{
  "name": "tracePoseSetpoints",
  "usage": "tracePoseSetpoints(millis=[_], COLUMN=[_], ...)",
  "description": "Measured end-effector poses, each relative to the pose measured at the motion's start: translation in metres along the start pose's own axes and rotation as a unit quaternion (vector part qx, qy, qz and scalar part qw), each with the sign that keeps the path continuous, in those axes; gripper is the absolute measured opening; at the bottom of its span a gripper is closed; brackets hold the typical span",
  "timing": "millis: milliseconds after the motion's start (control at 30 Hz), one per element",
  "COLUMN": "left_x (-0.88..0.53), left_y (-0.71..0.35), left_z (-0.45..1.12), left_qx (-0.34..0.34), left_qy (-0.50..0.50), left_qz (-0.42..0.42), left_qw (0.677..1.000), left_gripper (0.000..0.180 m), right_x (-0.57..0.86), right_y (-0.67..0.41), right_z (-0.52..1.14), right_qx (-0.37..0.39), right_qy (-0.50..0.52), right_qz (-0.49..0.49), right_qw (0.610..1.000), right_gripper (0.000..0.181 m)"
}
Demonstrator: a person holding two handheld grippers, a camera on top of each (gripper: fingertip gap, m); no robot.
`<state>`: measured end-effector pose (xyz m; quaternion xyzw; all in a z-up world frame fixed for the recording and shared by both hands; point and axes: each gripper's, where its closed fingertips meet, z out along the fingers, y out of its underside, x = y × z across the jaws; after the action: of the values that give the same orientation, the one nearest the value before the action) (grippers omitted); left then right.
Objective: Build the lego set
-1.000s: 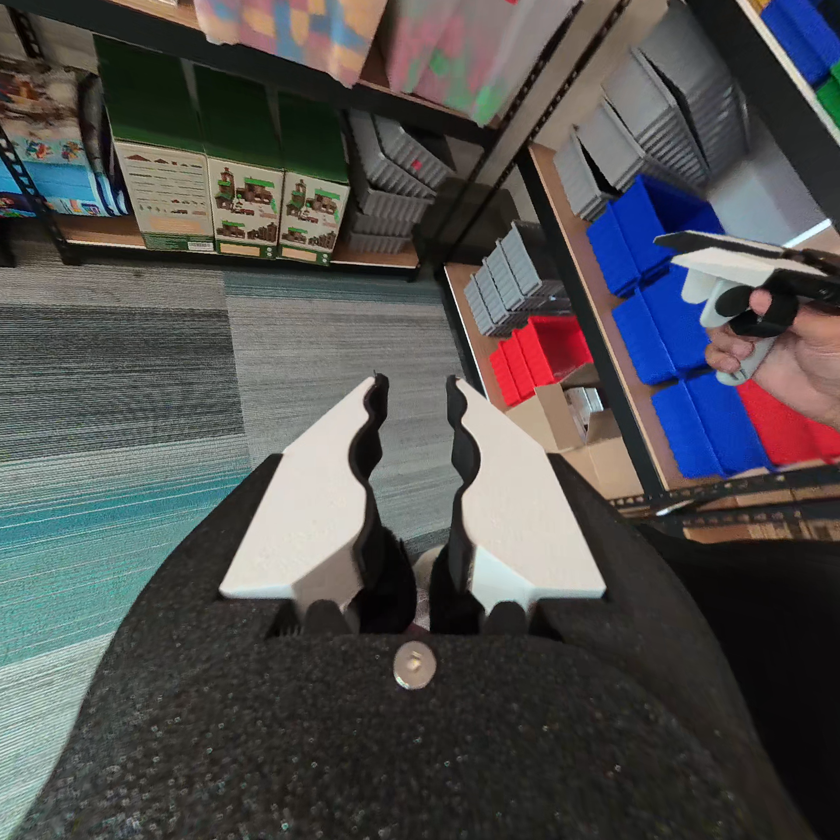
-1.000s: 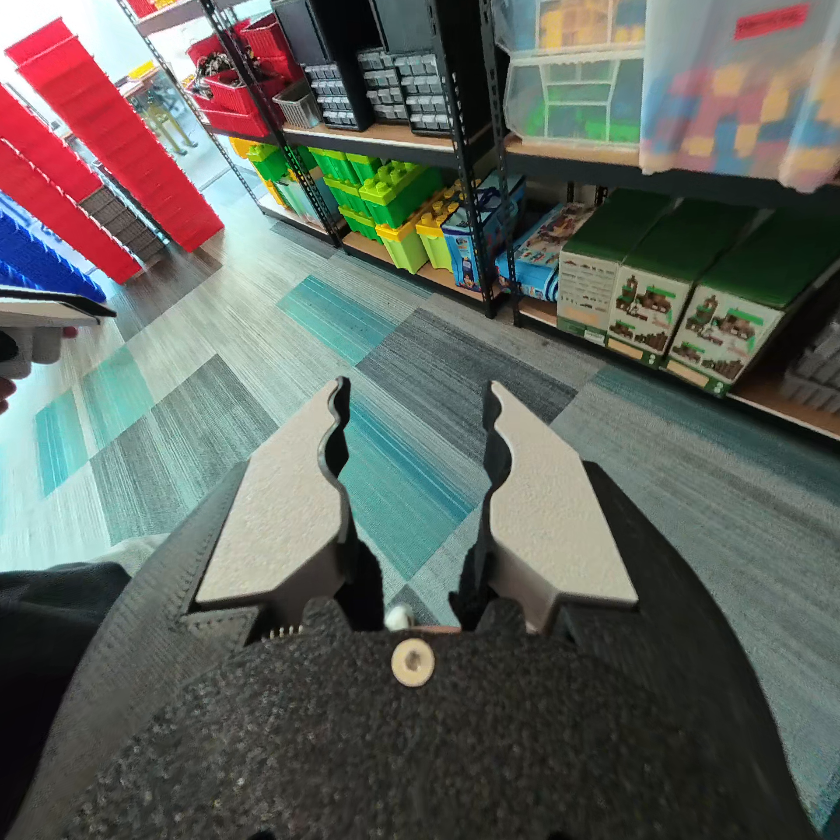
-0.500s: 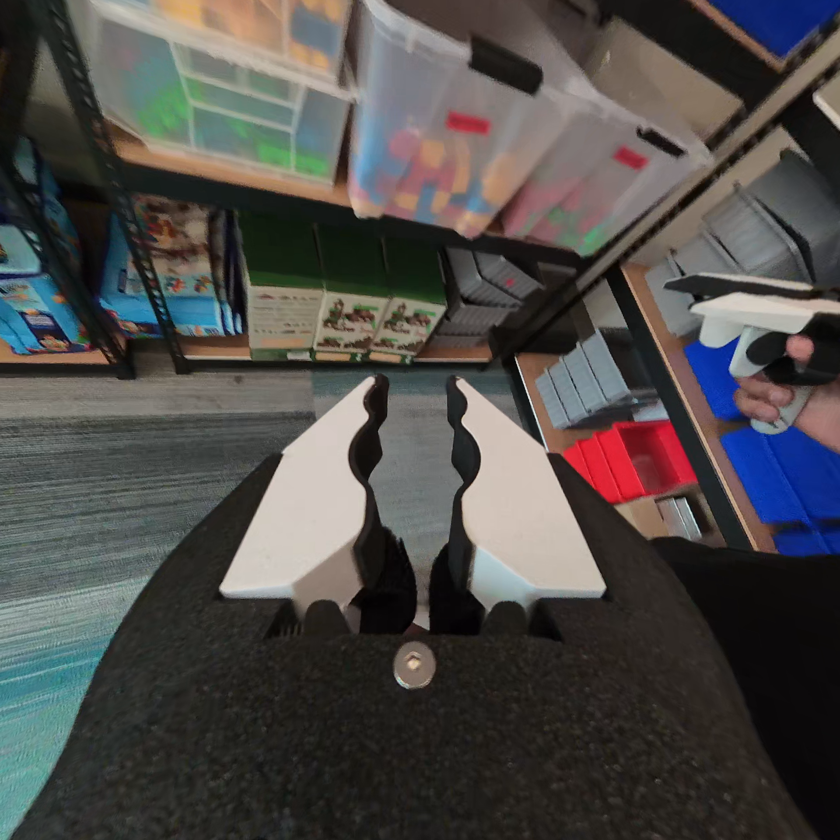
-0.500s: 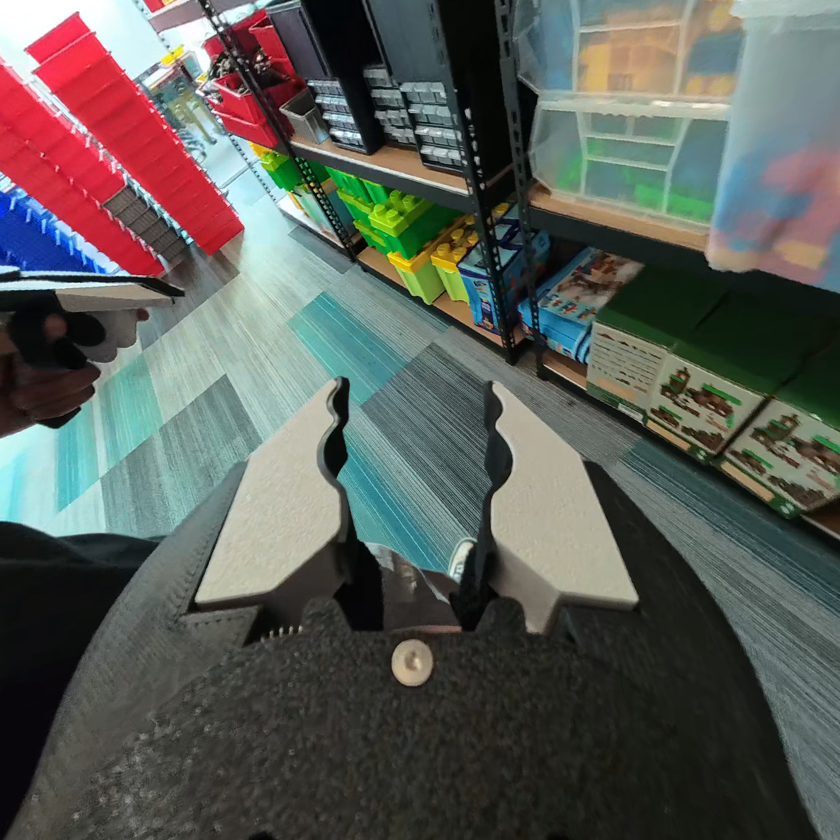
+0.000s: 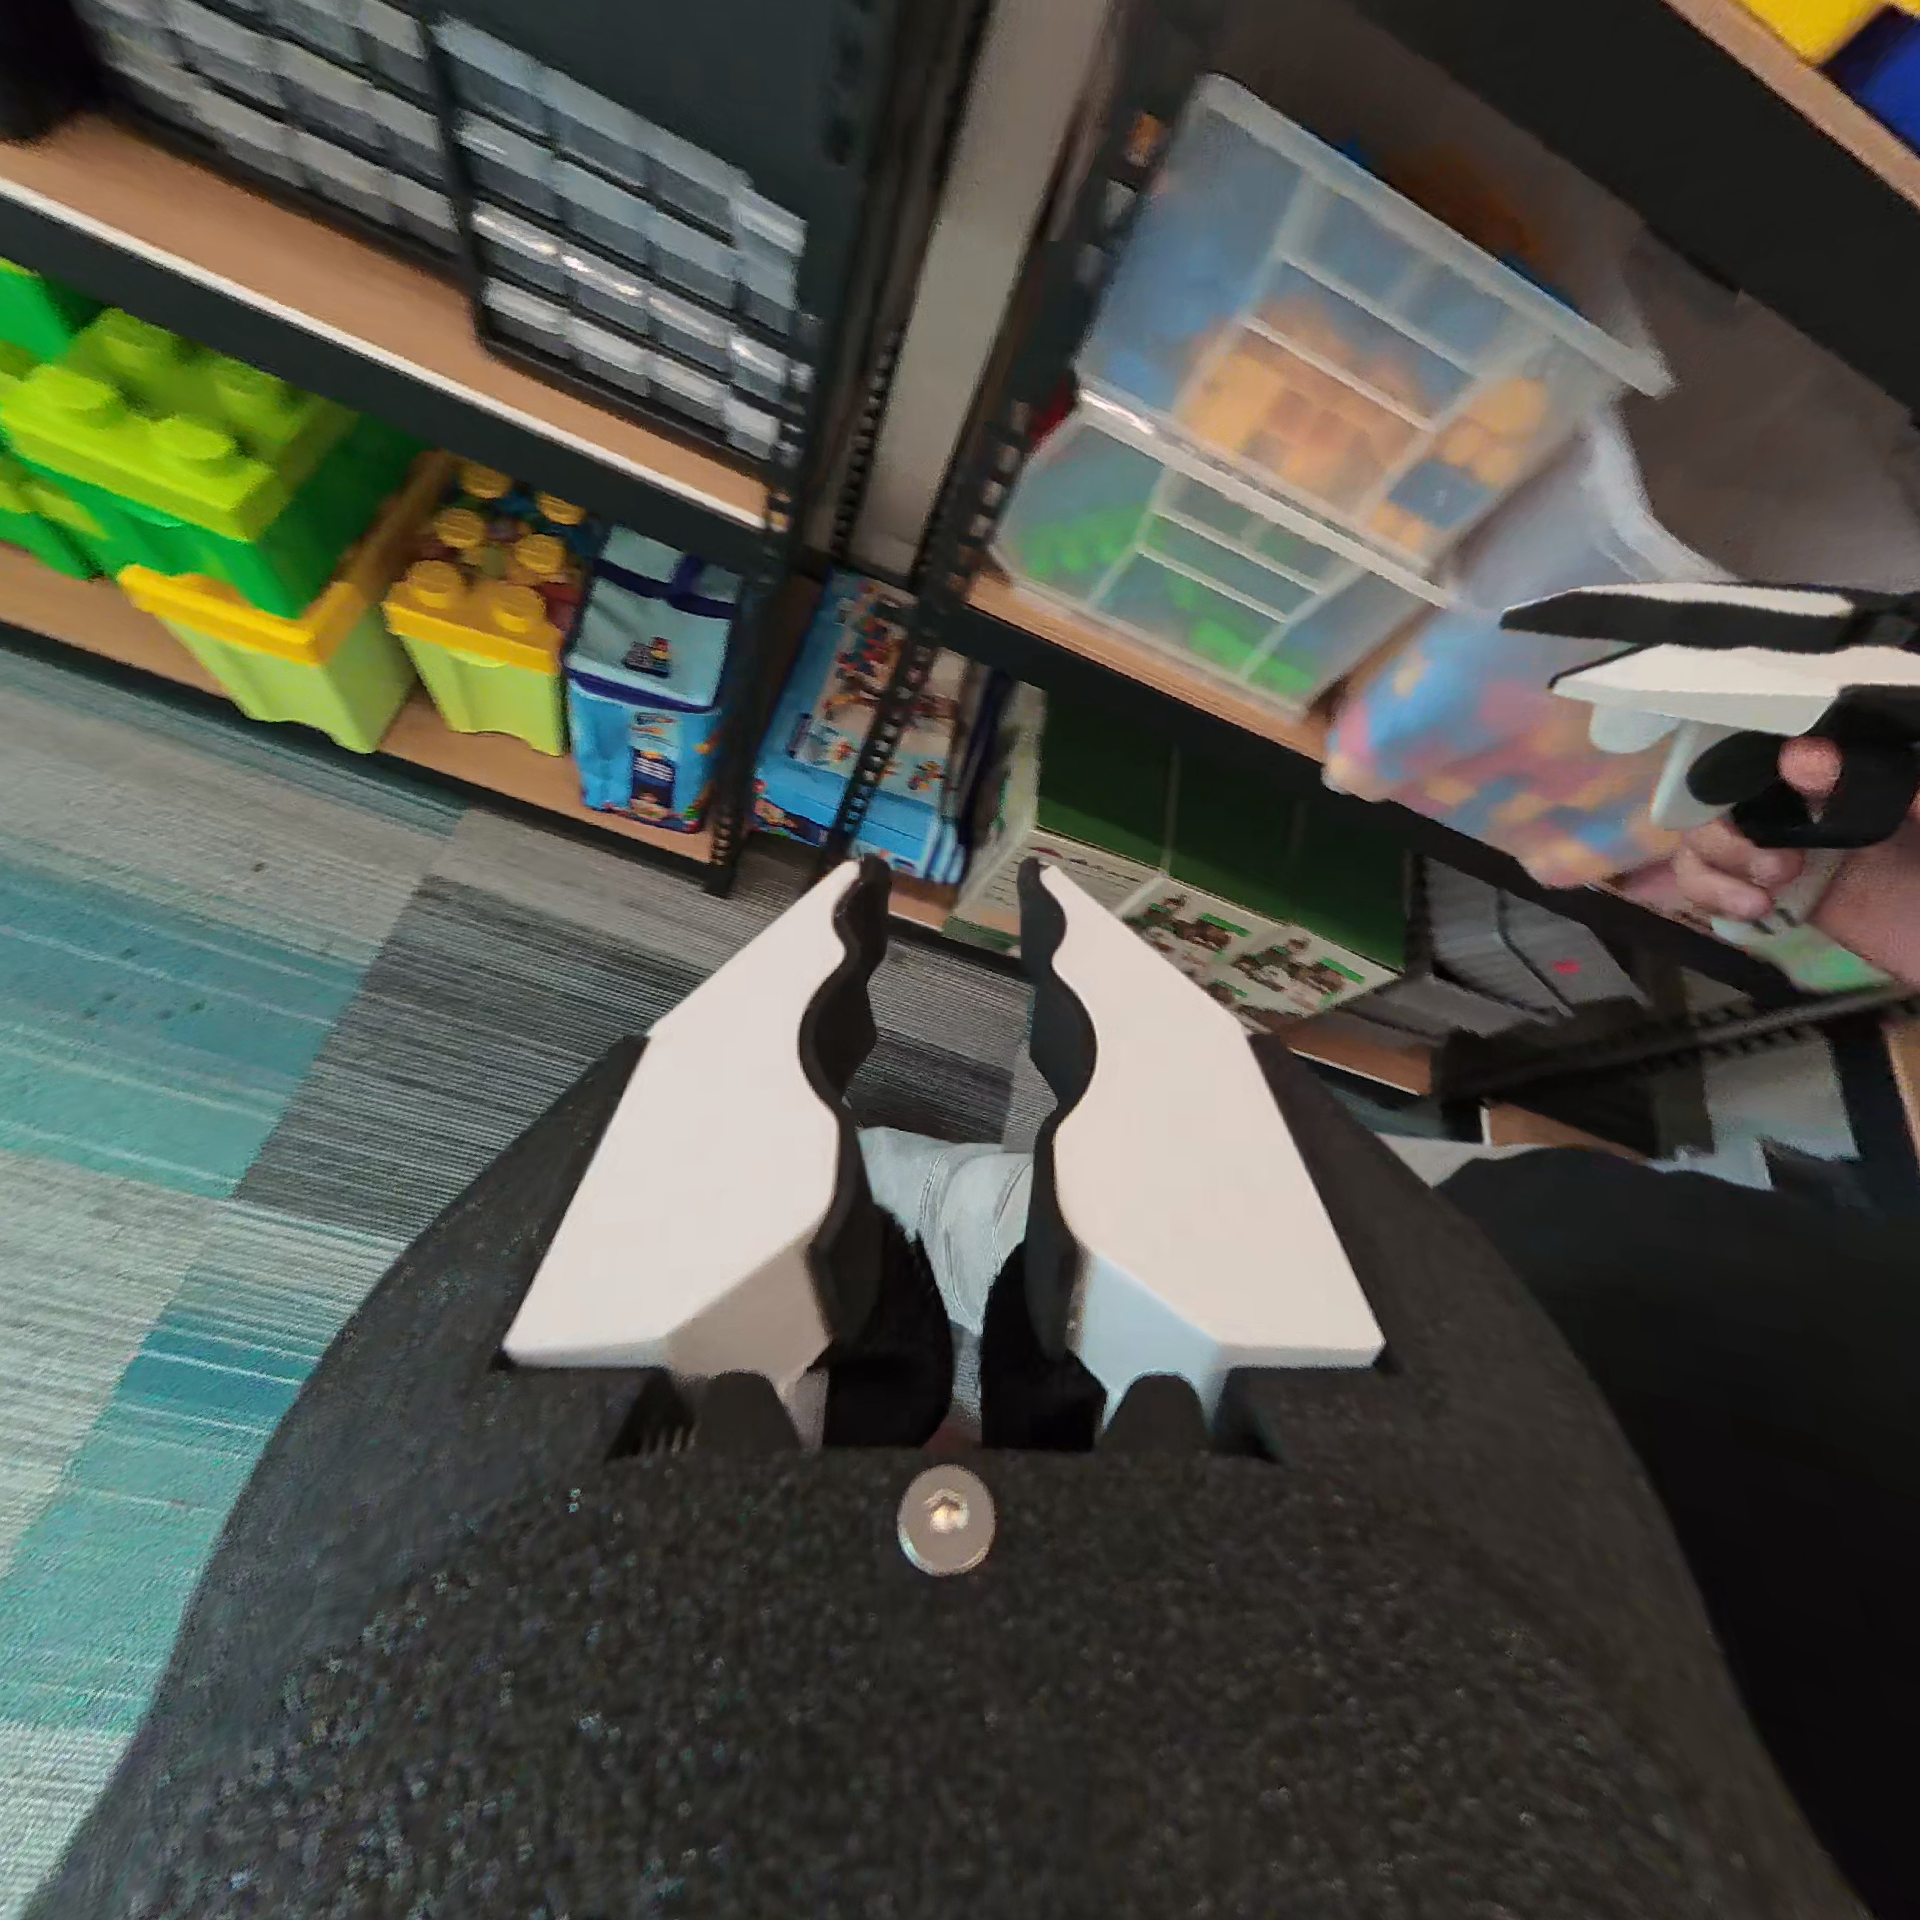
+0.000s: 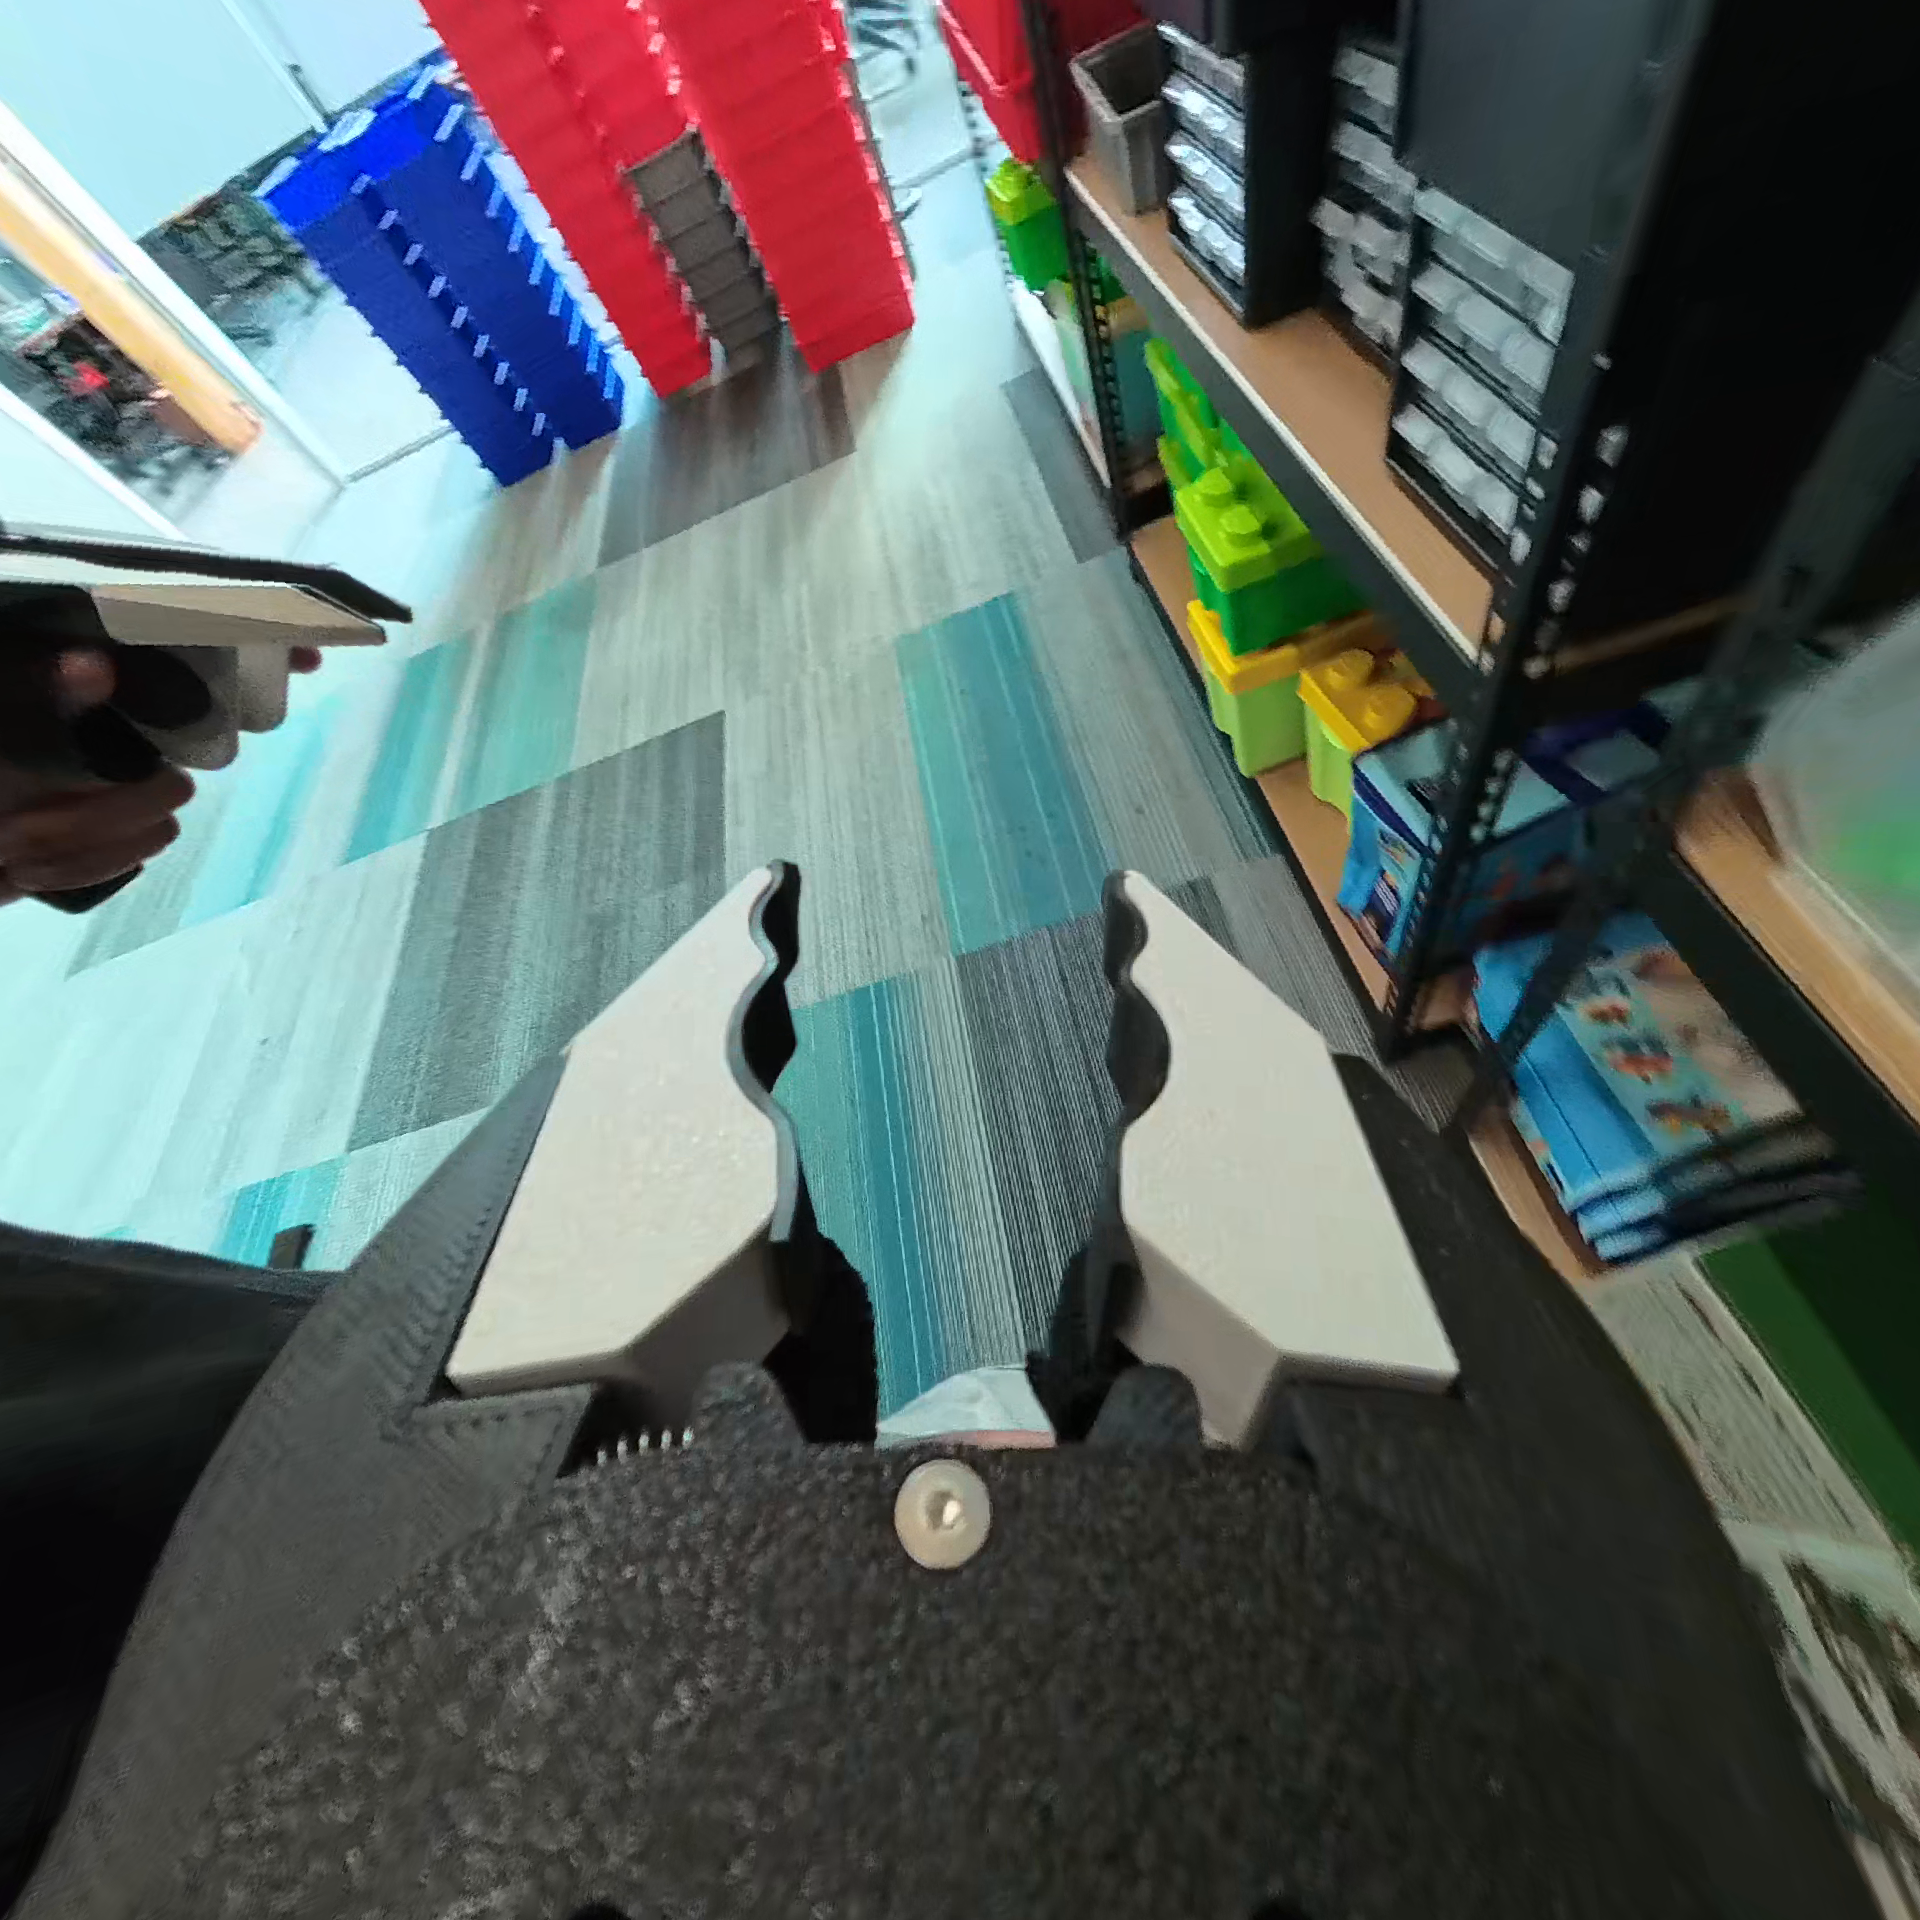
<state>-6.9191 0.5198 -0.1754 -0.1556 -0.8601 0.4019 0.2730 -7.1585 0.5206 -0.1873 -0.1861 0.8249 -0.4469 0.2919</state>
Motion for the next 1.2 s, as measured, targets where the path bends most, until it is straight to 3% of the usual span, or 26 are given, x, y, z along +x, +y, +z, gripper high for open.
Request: tracePoseSetpoints(millis=[267, 500, 900, 1200], left_x=[-0.134, -0.228, -0.458, -0.663], left_y=[-0.106, -0.168, -0.192, -0.255], left_z=[0.032, 0.023, 0.021, -0.058], left_qx=[-0.031, 0.021, 0.052, 0.074], left_qy=[-0.119, -0.172, -0.193, -0.227], left_qz=[0.026, -0.074, -0.135, -0.142], left_qw=[0.992, 0.982, 0.971, 0.961], left_gripper=[0.022, 0.022, 0.022, 0.022], right_x=[0.055, 0.051, -0.037, -0.144], right_y=[-0.107, -0.170, -0.232, -0.350], right_z=[0.162, 0.283, 0.541, 0.735], right_qx=[-0.014, -0.057, -0.091, -0.074], right_qy=[-0.092, -0.172, -0.229, -0.246], right_qz=[-0.059, -0.168, -0.203, -0.184], right_qw=[0.994, 0.969, 0.948, 0.949], right_gripper=[0.058, 0.058, 0.058, 0.056])
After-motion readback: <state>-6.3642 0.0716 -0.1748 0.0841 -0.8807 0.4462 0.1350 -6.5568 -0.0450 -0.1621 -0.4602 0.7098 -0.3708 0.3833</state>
